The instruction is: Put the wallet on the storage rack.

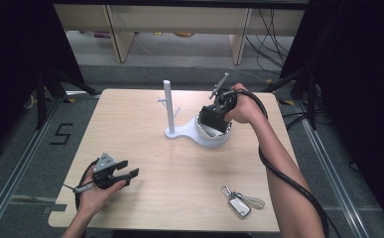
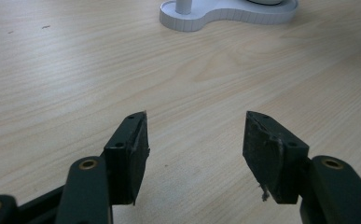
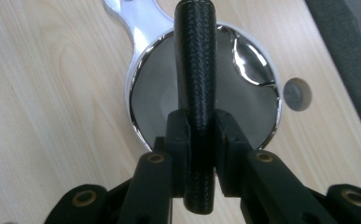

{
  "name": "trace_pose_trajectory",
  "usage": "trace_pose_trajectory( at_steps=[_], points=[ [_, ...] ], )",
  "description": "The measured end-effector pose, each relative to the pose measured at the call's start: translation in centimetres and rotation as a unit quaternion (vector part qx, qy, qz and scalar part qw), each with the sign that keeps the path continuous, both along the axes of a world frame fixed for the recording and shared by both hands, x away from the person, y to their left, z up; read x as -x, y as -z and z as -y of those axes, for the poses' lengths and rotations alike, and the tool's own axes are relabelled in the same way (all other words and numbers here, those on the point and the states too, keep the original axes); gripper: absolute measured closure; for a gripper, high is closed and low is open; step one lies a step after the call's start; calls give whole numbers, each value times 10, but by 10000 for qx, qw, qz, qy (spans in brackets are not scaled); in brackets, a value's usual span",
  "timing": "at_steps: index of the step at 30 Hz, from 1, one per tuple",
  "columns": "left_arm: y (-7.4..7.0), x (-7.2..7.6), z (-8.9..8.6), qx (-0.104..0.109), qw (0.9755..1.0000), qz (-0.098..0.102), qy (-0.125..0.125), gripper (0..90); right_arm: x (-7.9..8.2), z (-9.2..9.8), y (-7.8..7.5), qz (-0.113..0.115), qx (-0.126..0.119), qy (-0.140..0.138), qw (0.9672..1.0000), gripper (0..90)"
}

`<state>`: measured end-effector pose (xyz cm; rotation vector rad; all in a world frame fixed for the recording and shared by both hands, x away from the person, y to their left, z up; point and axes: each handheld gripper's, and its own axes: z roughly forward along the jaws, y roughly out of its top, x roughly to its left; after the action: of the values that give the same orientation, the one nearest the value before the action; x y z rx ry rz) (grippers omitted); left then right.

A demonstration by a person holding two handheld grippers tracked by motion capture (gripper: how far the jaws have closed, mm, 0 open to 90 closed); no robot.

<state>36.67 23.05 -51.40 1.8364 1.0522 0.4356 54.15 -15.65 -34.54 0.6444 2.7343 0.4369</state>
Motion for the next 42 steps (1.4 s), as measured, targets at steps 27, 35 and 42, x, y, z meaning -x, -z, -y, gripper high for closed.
trace_pose_trajectory(
  at_steps=[27,35,42],
  points=[
    [-1,1,0,38,10000,20,-19,400,40,36,-15,168,-1000,1392,9851,367],
    [-1,2,2,42,10000,34,-5,399,88,53,9,-535,-692,1814,9795,545],
    [-2,3,2,1,10000,13,0,400,127,47,61,-1393,-601,1806,9718,644]
  ],
)
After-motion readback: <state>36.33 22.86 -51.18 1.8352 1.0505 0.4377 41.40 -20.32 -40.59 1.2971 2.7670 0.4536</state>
